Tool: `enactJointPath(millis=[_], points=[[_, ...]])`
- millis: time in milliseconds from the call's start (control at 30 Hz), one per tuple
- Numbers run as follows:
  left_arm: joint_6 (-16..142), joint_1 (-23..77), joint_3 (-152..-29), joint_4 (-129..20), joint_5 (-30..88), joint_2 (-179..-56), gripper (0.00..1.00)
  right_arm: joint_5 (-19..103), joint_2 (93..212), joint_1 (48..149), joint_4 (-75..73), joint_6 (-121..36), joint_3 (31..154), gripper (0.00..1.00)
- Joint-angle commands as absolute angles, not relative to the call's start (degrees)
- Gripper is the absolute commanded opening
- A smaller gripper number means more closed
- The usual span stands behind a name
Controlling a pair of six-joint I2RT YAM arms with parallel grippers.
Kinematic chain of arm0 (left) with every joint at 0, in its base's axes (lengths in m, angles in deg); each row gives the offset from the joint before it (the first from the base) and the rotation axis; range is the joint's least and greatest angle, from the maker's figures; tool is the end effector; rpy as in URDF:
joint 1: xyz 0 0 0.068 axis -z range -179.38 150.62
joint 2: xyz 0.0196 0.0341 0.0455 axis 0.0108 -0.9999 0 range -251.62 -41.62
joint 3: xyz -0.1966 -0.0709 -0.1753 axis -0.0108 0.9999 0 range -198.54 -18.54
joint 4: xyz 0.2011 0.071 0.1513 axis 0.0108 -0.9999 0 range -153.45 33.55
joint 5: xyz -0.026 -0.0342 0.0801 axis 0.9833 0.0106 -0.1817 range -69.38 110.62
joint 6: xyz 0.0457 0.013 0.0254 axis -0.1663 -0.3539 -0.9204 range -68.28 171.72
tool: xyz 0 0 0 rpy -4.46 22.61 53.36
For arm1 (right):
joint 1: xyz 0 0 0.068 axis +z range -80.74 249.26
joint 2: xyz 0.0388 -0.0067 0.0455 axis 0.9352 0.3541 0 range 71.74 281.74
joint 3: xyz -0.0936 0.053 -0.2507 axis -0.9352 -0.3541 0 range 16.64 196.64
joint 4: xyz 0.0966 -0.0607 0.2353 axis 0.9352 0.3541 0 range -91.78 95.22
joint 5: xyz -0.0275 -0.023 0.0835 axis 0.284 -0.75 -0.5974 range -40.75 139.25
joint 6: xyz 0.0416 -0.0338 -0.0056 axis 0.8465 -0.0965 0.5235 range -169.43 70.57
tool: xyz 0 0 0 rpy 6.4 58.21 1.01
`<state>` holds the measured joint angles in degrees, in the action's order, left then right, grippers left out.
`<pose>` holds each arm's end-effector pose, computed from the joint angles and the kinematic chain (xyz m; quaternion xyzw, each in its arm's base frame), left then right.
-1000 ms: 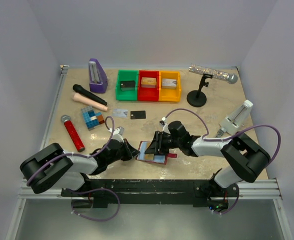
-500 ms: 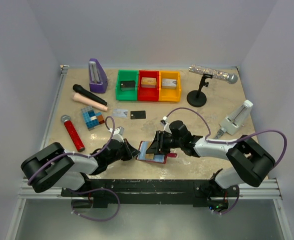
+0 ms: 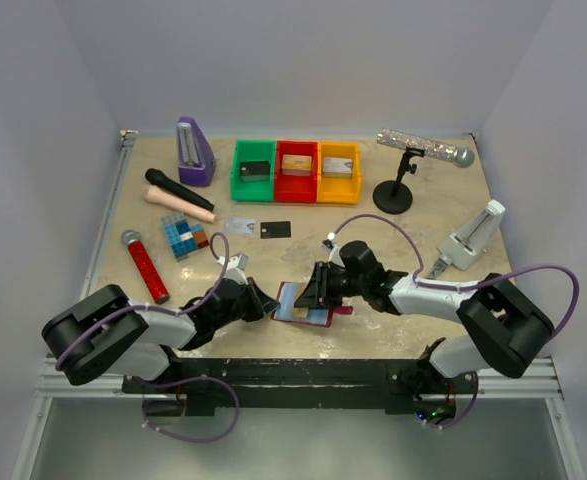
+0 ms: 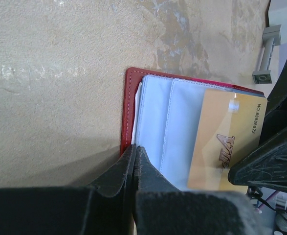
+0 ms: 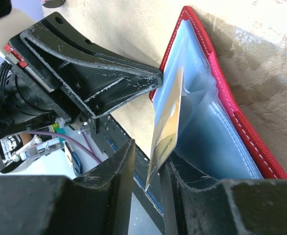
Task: Take the credit cards out of the card holder
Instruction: Remove the credit card from the card holder.
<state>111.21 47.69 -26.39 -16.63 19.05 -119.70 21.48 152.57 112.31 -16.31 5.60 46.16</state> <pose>0.1365 -0.1453 0.1061 -0.1005 0.8619 -0.3912 0.3065 0.1803 0.1913 0.1572 -0.0163 0.8745 0.4689 0.1230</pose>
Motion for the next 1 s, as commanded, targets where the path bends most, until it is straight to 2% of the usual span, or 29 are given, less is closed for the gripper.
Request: enactJointPath(millis=[0, 733, 967], points=[[109.29, 47.73, -24.25, -27.44, 14.99, -120.46, 0.0, 22.79, 150.75, 111.97, -16.64, 4.63, 46.08, 0.29], [108.85, 47.82, -23.46, -31.13, 13.94, -113.78, 0.0, 23.93, 151.89, 110.83, -16.63, 4.27, 43.89, 0.23], [108.94, 47.82, -23.19, -31.57, 13.94, -112.73, 0.0, 24.2, 152.68, 110.74, -16.99, 4.27, 43.45, 0.18]])
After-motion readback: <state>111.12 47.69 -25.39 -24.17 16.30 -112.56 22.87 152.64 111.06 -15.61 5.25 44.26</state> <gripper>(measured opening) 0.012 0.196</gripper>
